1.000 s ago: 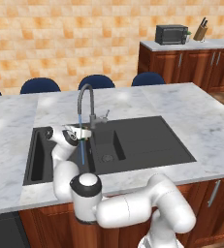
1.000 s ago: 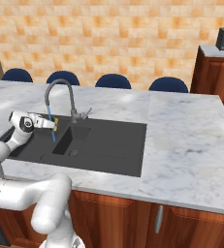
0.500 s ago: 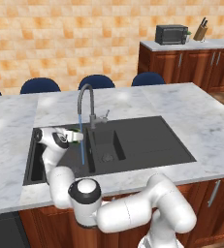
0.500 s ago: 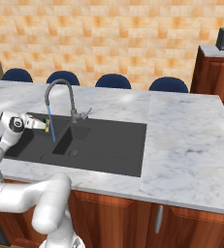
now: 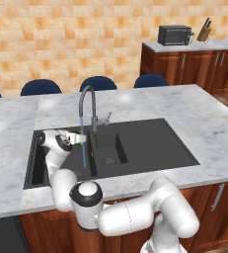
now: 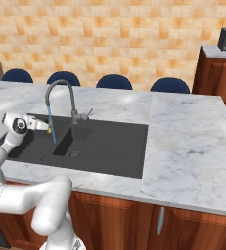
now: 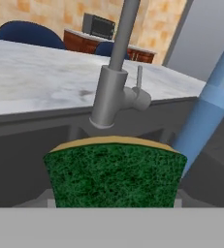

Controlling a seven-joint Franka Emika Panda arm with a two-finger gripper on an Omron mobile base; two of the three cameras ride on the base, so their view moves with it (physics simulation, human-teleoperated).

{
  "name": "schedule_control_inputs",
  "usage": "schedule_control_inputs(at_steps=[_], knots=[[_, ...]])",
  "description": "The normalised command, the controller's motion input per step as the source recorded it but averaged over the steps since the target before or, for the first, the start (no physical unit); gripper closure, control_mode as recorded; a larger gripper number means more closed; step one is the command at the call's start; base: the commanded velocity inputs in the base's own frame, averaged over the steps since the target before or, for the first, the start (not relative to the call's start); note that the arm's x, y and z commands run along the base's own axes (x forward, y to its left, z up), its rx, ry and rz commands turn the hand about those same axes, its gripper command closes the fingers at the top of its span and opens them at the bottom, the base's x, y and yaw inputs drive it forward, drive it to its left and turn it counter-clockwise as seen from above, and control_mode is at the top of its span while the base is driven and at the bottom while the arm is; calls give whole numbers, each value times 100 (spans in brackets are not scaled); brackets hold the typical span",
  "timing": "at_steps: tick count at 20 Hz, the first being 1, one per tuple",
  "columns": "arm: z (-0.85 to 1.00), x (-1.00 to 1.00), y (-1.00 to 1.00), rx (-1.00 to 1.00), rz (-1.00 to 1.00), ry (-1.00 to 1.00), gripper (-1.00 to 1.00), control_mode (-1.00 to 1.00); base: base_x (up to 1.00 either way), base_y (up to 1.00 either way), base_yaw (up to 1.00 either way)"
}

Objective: Soak the sponge with water for a few seconds and then drop it inside the sink.

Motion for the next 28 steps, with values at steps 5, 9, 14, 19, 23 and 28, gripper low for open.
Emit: schedule_control_inputs(at_steps=[5,9,14,19,23,28], knots=[[-1,14,-9,0,0,0,100,-100,0,0,0],[0,-23,0,0,0,-5,100,-100,0,0,0],[0,-7,-11,0,0,-6,100,-100,0,0,0],[0,0,-12,0,0,-2,100,-100,0,0,0],[0,0,-3,0,0,0,100,-100,0,0,0],[0,-1,-8,1,0,0,100,-100,0,0,0]])
